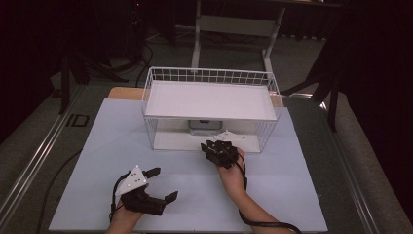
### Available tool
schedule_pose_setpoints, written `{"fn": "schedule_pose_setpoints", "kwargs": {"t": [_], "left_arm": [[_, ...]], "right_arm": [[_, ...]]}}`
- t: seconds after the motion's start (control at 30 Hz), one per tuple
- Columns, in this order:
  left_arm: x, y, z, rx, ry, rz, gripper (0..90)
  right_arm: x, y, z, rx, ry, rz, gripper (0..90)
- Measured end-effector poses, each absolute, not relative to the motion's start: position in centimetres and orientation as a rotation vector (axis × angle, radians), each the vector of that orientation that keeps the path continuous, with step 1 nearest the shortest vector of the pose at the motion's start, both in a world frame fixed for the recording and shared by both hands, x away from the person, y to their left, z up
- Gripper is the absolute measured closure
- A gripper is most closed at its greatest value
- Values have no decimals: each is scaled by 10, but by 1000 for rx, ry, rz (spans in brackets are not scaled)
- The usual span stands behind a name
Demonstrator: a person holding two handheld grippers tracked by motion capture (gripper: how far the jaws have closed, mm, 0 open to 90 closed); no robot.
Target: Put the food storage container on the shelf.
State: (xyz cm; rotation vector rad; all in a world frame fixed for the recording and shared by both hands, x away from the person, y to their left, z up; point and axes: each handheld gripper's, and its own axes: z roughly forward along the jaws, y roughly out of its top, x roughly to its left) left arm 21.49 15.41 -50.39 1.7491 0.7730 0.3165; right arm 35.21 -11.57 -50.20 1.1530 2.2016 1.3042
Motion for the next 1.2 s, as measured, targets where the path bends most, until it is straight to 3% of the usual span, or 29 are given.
{"fn": "schedule_pose_setpoints", "kwargs": {"t": [0.17, 0.23, 0.27, 0.4, 1.2], "left_arm": [[216, 155, -505, 1746, 773, 313, 8], [216, 154, -505, 1741, 777, 304, 8], [216, 154, -505, 1741, 777, 303, 8], [216, 152, -504, 1747, 771, 299, 8], [218, 151, -506, 1756, 761, 288, 8]], "right_arm": [[343, -123, -497, 1167, 2181, 1319, 484], [340, -125, -496, 1175, 2173, 1344, 380], [336, -128, -495, 1176, 2170, 1382, 275], [329, -133, -495, 1156, 2192, 1409, 166], [281, -192, -492, 1037, 2302, 1485, 149]]}}
